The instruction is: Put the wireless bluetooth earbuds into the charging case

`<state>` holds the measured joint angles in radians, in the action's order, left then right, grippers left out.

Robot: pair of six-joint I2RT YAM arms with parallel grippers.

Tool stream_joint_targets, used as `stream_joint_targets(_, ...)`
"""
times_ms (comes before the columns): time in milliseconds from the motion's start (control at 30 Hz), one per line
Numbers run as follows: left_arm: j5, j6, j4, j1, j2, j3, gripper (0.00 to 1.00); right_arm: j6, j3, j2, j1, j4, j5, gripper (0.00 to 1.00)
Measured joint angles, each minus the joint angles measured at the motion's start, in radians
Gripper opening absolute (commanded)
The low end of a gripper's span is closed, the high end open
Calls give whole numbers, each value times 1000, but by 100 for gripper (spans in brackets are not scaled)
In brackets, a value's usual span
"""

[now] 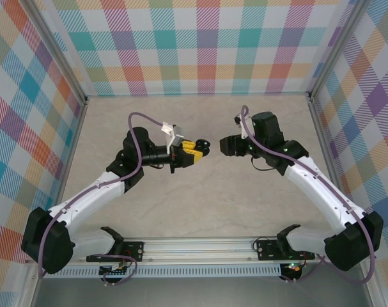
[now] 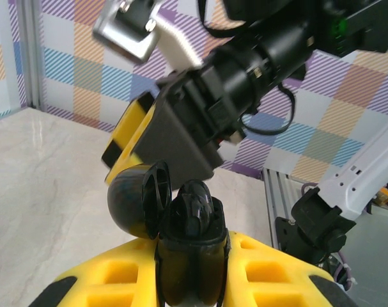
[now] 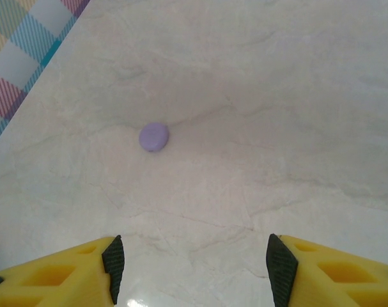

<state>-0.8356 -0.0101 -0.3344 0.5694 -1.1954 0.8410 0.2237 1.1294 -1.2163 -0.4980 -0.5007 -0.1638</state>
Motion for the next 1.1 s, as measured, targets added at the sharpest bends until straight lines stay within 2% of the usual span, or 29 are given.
stream_joint_targets(600,-54,0,21,28,5,15,0,5,-3,-98,1,91,-290,60)
stream_joint_targets(1100,-57,0,29,32,-29,28,0,24,-6,-38,9,138,-380,60)
